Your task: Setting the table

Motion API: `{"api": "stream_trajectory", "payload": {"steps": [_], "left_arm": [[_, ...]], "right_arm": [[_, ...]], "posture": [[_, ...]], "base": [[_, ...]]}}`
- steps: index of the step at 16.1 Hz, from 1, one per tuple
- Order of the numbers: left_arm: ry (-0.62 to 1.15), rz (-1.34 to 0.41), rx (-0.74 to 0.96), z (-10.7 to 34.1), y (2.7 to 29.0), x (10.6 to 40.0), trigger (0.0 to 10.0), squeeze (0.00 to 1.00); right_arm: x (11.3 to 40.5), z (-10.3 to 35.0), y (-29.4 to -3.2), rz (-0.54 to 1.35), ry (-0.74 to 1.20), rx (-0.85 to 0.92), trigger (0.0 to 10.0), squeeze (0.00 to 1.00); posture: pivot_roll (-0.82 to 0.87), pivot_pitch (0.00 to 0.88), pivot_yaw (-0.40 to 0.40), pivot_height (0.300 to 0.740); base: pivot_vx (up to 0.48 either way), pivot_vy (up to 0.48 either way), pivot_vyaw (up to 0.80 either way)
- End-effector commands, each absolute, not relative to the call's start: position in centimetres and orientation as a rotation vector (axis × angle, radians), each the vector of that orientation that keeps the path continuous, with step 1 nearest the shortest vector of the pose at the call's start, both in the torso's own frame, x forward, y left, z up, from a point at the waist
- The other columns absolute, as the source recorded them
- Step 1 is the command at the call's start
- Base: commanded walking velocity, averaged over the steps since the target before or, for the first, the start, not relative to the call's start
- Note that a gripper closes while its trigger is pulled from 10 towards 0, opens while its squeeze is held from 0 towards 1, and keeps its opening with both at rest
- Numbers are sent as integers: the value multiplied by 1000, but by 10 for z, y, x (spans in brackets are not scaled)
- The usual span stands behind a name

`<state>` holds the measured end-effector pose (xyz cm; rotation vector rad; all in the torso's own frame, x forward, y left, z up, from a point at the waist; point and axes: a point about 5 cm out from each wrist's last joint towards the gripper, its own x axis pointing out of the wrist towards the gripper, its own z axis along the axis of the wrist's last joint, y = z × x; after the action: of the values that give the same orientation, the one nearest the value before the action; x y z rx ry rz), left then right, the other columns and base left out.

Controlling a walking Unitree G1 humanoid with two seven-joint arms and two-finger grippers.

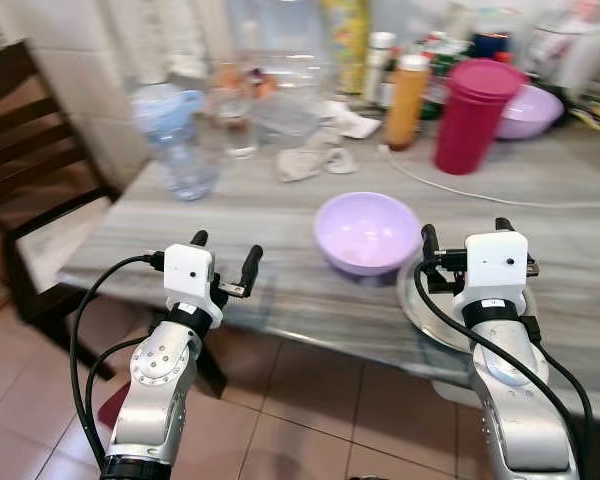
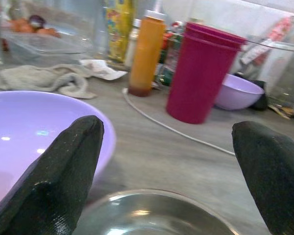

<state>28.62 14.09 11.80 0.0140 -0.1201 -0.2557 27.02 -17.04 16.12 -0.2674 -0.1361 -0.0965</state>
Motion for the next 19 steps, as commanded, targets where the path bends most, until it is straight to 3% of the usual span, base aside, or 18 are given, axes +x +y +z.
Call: {"api": "stream_trajectory", "payload": {"steps": [1,19], "left_arm": [[-115,-241,30,118,142,289,10000,0],[-94,-275,47,117,131,290,10000,0]], "right_arm": [[271,163,-172,-107,-149,-268,10000,0],[277,170,-178,-136,-141,-209,10000,0]], "posture": [[-205,41,78,740],[-220,64,77,740]], "base": [[0,0,0],[-14,0,0]]}}
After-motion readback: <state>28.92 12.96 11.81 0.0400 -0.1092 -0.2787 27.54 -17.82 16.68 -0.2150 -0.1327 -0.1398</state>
